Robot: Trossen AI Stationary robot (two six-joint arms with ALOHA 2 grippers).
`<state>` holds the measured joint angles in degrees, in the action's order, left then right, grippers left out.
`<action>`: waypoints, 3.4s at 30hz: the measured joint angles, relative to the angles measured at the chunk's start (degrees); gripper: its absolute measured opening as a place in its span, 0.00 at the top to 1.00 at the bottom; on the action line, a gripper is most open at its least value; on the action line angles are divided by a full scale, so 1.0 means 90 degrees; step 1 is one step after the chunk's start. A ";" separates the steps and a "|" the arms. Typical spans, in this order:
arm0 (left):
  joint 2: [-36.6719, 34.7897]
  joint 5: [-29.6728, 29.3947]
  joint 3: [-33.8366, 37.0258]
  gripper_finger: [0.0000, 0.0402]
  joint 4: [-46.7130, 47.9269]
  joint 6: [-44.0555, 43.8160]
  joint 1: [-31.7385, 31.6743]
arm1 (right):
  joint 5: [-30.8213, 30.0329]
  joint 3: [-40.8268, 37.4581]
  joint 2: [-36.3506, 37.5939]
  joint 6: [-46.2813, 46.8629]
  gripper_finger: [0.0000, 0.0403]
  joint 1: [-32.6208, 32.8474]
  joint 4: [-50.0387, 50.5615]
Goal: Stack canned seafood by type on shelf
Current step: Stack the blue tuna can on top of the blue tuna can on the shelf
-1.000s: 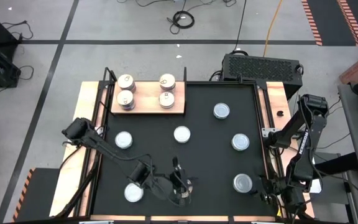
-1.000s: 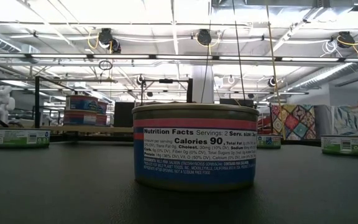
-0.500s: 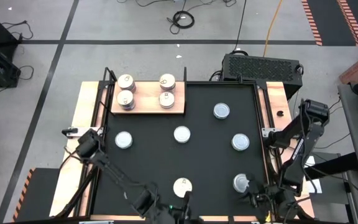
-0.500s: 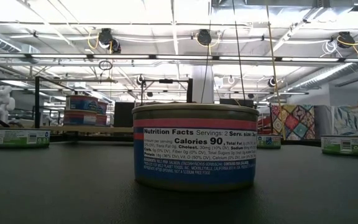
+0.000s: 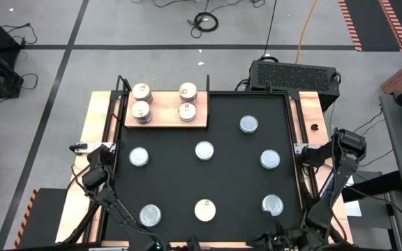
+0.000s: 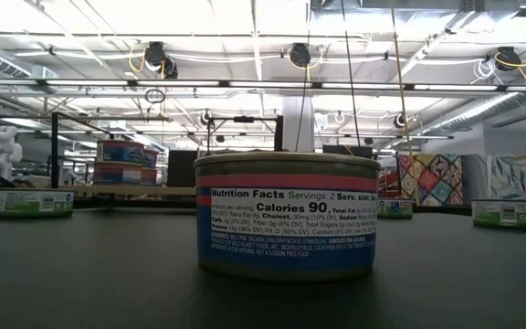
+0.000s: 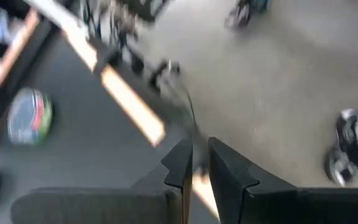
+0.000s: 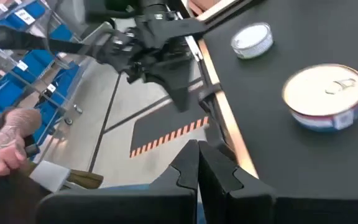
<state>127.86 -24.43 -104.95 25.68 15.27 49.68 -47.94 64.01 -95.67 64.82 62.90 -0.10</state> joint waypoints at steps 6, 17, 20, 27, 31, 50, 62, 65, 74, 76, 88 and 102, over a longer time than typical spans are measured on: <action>-0.0207 -0.0274 -0.0007 0.86 0.1638 -0.0648 0.0116 | -0.0016 0.0979 -0.0678 -0.0010 1.00 -0.0281 0.0553; -0.2013 -0.1448 0.1740 0.86 0.2509 -0.1257 -0.0002 | 0.0011 0.1297 -0.1300 0.0867 1.00 -0.0658 0.0821; -0.3017 -0.1180 0.3083 0.86 0.1057 -0.0957 -0.0060 | 0.0017 0.1297 -0.1459 0.0891 1.00 -0.0705 0.0826; -0.3390 -0.0144 0.4730 0.86 -0.1646 -0.0035 -0.0300 | 0.0007 0.1297 -0.1585 0.0895 1.00 -0.0925 0.0940; -0.3129 -0.0127 0.4733 0.84 -0.2000 0.0063 -0.0346 | 0.0071 0.1297 -0.1584 0.0893 1.00 -0.1088 0.0962; -0.2155 -0.0178 0.4680 0.61 -0.2767 0.2018 -0.1277 | 0.0507 0.1297 -0.1584 0.0910 1.00 -0.1411 0.1026; -0.2155 0.0821 0.4682 0.61 -0.2514 0.2706 -0.1685 | 0.0503 0.1297 -0.1584 0.0891 1.00 -0.1673 0.1177; -0.2120 0.0881 0.4681 0.61 -0.2538 0.3049 -0.1773 | 0.0500 0.1297 -0.1584 0.0920 1.00 -0.1756 0.1297; -0.1783 0.0612 0.4665 0.61 -0.2720 0.4025 -0.1727 | 0.0534 0.1297 -0.1581 0.0884 1.00 -0.1912 0.1414; -0.1765 0.0532 0.4663 0.61 -0.2748 0.4075 -0.1703 | 0.0536 0.1297 -0.1581 0.0888 1.00 -0.1926 0.1464; -0.1776 0.0414 0.4665 0.86 -0.2746 0.4364 -0.1681 | 0.0534 0.1297 -0.1581 0.0891 1.00 -0.1937 0.1606; -0.2119 0.0037 0.4709 1.00 -0.2488 0.4020 -0.1570 | 0.0537 0.1297 -0.1581 0.1056 1.00 -0.1939 0.1832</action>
<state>108.79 -24.10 -62.57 3.29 51.45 35.55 -43.11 75.68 -109.91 74.32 45.45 16.38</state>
